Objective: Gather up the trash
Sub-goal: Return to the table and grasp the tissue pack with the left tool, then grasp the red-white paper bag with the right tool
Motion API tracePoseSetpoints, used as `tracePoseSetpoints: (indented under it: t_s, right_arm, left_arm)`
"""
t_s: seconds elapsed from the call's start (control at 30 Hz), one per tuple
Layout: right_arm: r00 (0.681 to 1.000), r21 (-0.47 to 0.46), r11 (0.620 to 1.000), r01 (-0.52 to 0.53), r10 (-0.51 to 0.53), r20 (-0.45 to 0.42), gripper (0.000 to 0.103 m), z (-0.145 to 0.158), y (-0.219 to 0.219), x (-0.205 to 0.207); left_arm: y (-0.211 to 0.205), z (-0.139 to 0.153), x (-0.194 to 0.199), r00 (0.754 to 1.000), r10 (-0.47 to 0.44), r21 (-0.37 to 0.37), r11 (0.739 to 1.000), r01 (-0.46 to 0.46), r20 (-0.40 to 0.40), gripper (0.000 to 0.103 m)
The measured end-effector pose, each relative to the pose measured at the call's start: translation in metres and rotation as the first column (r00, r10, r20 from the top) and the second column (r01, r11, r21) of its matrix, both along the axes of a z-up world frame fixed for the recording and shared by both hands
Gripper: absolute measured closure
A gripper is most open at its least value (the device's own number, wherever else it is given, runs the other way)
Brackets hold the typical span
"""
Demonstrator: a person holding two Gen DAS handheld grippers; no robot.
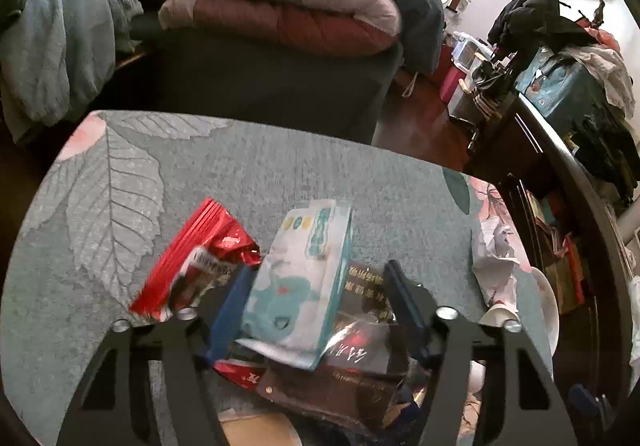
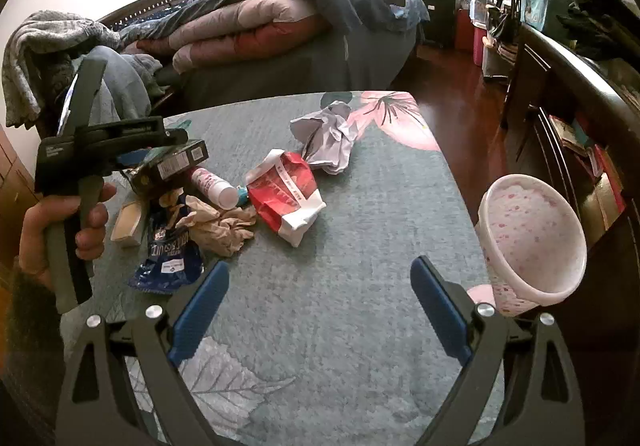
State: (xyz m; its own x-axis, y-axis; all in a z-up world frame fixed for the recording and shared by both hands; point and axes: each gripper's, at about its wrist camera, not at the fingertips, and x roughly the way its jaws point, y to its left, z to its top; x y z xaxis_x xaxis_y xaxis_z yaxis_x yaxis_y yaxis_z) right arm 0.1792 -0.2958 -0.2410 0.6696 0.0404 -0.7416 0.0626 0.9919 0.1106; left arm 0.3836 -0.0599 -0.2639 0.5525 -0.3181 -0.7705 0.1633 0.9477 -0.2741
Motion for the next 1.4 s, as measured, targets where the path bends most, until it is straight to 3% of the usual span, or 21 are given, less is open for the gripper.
tracePoseSetpoints:
  t_s: [0.1,0.23,0.3,0.53,0.77,0.93,1.2,1.3,1.33,1.4]
  right_arm:
    - [1.0,0.004,1.0,0.001,-0.001,0.0,0.01,-0.002,0.001,0.003]
    - [1.0,0.01,1.0,0.006,-0.006,-0.001,0.01,-0.002,0.0,0.006]
    - [1.0,0.013,1.0,0.009,-0.009,-0.003,0.01,-0.003,0.0,0.009]
    - [1.0,0.024,1.0,0.007,-0.006,-0.008,0.01,-0.006,0.002,0.016]
    - [1.0,0.028,1.0,0.011,-0.011,-0.01,0.01,-0.01,0.001,0.022]
    - [0.999,0.072,0.997,0.038,-0.036,-0.029,0.01,-0.019,-0.009,0.045]
    - [0.997,0.051,0.999,0.015,-0.011,-0.076,0.012,-0.041,0.002,0.088]
    - [0.996,0.05,0.999,-0.005,0.009,-0.089,0.022,-0.046,0.008,0.094]
    - [0.997,0.036,0.999,-0.01,0.013,-0.081,0.037,-0.045,0.011,0.095]
    - [0.995,0.011,0.999,-0.034,0.035,-0.09,0.055,-0.044,0.016,0.095]
  left_arm:
    - [0.003,-0.006,0.003,1.0,0.008,-0.012,1.0,-0.008,-0.016,0.052]
    - [0.009,-0.005,0.002,1.0,0.014,-0.048,0.999,-0.015,-0.002,0.078]
    - [0.013,-0.003,0.001,1.0,0.018,-0.068,0.998,-0.018,0.004,0.084]
    - [0.016,0.001,0.002,0.999,0.03,-0.051,0.998,-0.028,0.033,0.086]
    - [0.022,0.018,-0.018,0.996,0.026,-0.085,0.996,-0.019,0.081,0.087]
    - [0.029,0.035,-0.042,0.99,0.03,-0.096,0.995,-0.017,0.138,0.087]
    - [0.029,0.054,-0.059,0.983,0.013,-0.103,0.995,0.006,0.184,0.087]
    - [0.027,0.055,-0.062,0.982,0.007,-0.103,0.995,0.013,0.19,0.087]
    - [0.027,0.056,-0.063,0.981,0.006,-0.105,0.994,0.015,0.193,0.087]
    - [0.026,0.057,-0.064,0.981,0.006,-0.11,0.994,0.015,0.196,0.087]
